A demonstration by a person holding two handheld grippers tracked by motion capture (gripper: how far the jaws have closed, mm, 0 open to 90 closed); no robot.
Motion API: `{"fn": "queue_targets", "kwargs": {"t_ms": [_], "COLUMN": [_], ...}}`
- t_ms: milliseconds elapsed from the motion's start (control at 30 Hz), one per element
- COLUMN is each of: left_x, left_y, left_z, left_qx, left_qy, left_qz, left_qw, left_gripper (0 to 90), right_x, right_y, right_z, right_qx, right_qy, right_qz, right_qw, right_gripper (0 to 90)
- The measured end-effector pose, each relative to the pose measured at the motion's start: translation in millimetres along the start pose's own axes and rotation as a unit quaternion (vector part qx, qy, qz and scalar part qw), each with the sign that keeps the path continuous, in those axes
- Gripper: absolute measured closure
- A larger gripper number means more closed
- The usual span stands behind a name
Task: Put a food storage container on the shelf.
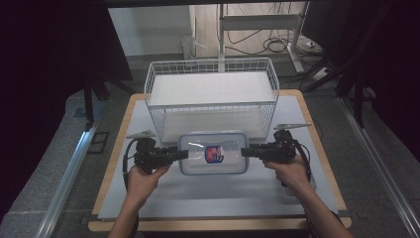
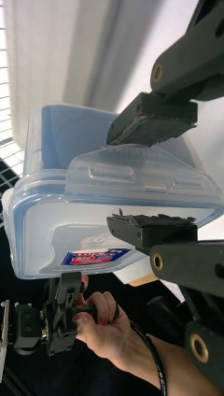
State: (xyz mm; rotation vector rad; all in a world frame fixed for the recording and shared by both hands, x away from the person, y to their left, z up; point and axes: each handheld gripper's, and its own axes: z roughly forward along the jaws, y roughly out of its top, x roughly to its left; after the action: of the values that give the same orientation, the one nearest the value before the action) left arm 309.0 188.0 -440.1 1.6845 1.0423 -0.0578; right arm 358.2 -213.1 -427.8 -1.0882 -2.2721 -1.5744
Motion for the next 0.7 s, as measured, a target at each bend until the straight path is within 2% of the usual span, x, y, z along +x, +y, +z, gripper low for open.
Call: {"fn": "queue_targets", "kwargs": {"t_ms": [133,167,400,533,567,600,633,667,700], "left_x": [-3.2,-4.1,-5.4,-6.6,-6.6,-8.0,-8.0,-9.8,-9.8], "left_y": [11.7,15.0,32.7,49.7,49.7,57.3,57.3,64.7,64.7], "left_z": [-4.5,-5.8,-10.2,-13.5,-13.5,-15.0,-15.0,-16.4,-16.4], "left_qx": [-0.004,-0.004,-0.017,-0.025,-0.025,-0.028,-0.028,-0.03,-0.03], "left_qy": [0.004,0.005,0.006,0.006,0.006,0.008,0.008,0.01,0.01], "left_qz": [0.008,0.009,0.011,0.015,0.015,0.018,0.018,0.02,0.02], "left_qw": [1.0,0.9999,0.9998,0.9995,0.9995,0.9994,0.9994,0.9993,0.9993], "left_gripper": [52.2,52.1,52.1,52.1,52.0,52.1,52.1,52.1,52.0], "right_x": [3.4,4.8,7.4,8.9,9.3,9.7,10.4,11.0,11.0], "right_y": [11.1,17.8,34.2,49.2,52.6,55.8,59.0,62.2,62.2], "right_z": [-2.7,-3.8,-5.6,-7.4,-8.2,-9.0,-9.8,-10.7,-10.7], "right_qx": [-0.006,-0.008,-0.015,-0.023,-0.025,-0.029,-0.031,-0.033,-0.033], "right_qy": [0.0,0.001,0.001,0.002,0.001,0.001,0.001,0.0,0.0], "right_qz": [-0.005,-0.008,-0.016,-0.02,-0.021,-0.022,-0.022,-0.023,-0.023], "right_qw": [1.0,0.9999,0.9998,0.9995,0.9995,0.9993,0.9993,0.9992,0.9992], "right_gripper": [54.3,54.3,54.4,54.4,54.4,54.4,54.3,54.3,54.3]}}
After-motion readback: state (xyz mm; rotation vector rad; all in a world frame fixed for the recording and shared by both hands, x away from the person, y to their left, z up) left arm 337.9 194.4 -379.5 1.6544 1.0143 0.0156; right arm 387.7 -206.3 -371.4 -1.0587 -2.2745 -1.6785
